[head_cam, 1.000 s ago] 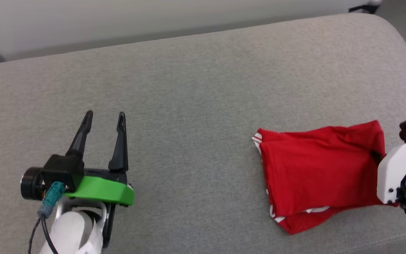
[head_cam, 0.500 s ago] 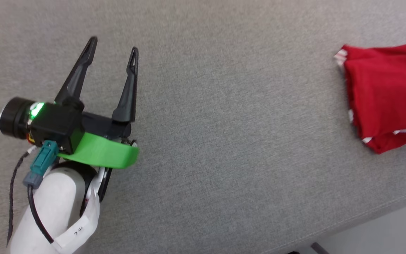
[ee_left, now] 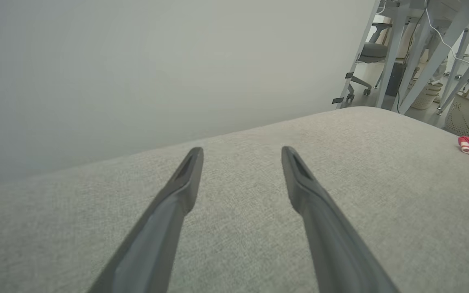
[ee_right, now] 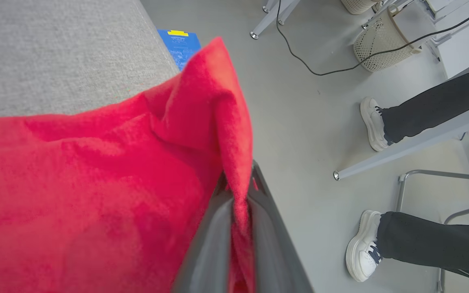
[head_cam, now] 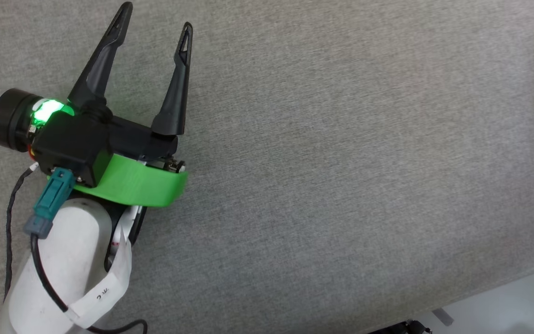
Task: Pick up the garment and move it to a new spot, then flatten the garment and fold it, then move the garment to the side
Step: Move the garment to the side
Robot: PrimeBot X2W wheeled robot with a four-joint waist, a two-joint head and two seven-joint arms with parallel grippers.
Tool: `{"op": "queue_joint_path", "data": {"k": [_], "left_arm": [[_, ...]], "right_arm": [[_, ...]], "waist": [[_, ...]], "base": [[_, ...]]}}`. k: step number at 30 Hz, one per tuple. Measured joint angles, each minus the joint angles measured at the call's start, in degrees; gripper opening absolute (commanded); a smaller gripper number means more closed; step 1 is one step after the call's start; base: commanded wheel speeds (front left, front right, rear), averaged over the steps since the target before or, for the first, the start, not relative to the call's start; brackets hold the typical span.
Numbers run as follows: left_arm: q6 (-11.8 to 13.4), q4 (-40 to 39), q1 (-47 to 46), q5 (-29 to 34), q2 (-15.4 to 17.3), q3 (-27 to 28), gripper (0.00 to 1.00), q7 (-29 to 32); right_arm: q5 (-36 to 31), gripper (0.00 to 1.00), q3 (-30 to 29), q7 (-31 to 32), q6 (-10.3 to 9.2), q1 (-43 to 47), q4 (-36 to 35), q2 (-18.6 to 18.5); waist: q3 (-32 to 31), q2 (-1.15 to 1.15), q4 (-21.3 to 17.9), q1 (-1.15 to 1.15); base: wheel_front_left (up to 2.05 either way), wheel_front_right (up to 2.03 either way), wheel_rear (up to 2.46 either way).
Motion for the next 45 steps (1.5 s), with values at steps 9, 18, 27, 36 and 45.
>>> {"op": "queue_joint_path", "data": {"k": [9, 18, 27, 36, 45], "left_arm": [[0.0, 2.9, 0.0, -0.3, -0.8, -0.6, 1.0, -2.2], [0.8, 7.7, 2.6, -2.3, -3.1, -1.0, 1.0, -6.3], [3.2, 12.1, 10.5, -5.2, -5.2, -0.5, 1.0, -8.7], [4.2, 16.2, 16.7, -6.7, -5.8, 0.5, 1.0, -10.1], [5.1, 18.4, 21.1, -8.0, -6.2, 2.5, 1.0, -10.8]], "right_arm": [[-9.2, 1.0, -7.7, -8.0, 0.0, -0.2, 2.8, 2.3], [-12.6, 1.0, -8.7, -16.2, 0.0, 0.2, 1.2, 2.2], [-7.5, 1.0, -3.8, -22.1, 0.0, 8.5, -0.9, 3.3], [0.2, 1.0, 2.4, -24.3, 0.0, 22.1, -11.1, 10.3], [3.5, 1.0, 10.1, -21.4, 0.0, 34.8, -27.3, 19.3]], "waist": [[-0.5, 0.0, 2.3, -0.01], [-6.7, 0.0, 3.4, -0.01], [-15.3, 0.0, 5.5, -0.02], [-23.7, 0.0, 8.8, -0.02], [-29.5, 0.0, 13.6, -0.02]], "base": [[0.0, 0.0, 0.0], [0.0, 0.0, 0.0], [0.0, 0.0, 0.0], [0.0, 0.0, 0.0], [0.0, 0.0, 0.0]]}}
